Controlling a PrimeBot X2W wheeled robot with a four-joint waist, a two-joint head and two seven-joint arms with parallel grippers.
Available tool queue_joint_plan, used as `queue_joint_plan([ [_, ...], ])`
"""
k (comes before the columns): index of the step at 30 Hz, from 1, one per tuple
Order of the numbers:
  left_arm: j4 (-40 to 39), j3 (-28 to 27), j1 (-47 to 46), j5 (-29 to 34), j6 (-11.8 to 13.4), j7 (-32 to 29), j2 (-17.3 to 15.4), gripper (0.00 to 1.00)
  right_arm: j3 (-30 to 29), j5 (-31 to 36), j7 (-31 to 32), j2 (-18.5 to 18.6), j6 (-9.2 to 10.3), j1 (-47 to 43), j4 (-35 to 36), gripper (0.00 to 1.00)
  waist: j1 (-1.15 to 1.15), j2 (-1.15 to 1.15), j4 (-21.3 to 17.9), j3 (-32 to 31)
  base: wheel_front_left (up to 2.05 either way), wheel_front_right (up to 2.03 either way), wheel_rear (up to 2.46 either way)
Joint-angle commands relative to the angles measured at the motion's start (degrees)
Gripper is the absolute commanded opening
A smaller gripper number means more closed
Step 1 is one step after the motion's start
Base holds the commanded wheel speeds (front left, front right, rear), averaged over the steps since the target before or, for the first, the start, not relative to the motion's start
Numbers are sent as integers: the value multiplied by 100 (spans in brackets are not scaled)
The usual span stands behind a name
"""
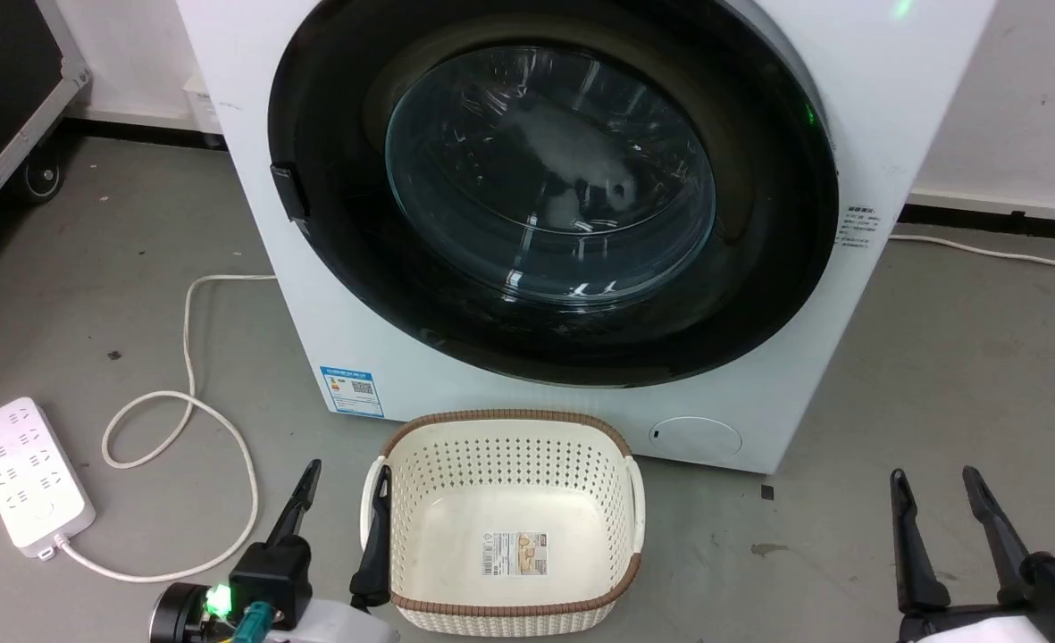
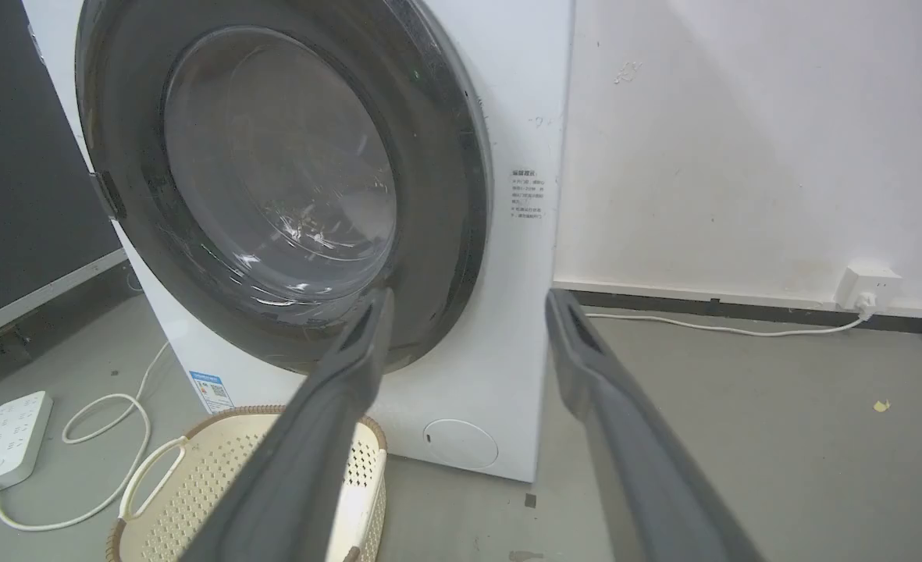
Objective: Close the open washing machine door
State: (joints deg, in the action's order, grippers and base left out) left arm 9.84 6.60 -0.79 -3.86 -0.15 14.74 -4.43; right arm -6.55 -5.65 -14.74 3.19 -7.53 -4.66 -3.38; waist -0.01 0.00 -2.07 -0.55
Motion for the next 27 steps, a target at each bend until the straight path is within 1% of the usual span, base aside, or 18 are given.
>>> queue_joint_plan([
  [1, 15, -21, 74, -58, -13, 26, 1, 100, 30, -19, -25, -29, 4, -73, 32, 100, 1, 0, 1, -1, 0, 0, 0],
  [2, 13, -42, 75, -94, -16, 26, 11, 100, 51, -29, -25, -29, 4, -83, 34, 100, 1, 0, 4, 0, 0, 0, 0],
  [3, 4, -38, 0, -88, -1, 0, 14, 0, 52, -2, 0, -1, 0, -13, 3, 0, 1, 0, 3, 0, 0, 0, 0],
  [27, -167, -139, 11, -11, 2, -261, 36, 0, 164, 98, 259, -5, 0, 74, 59, 0, 1, 0, 38, 9, 0, 0, 0],
])
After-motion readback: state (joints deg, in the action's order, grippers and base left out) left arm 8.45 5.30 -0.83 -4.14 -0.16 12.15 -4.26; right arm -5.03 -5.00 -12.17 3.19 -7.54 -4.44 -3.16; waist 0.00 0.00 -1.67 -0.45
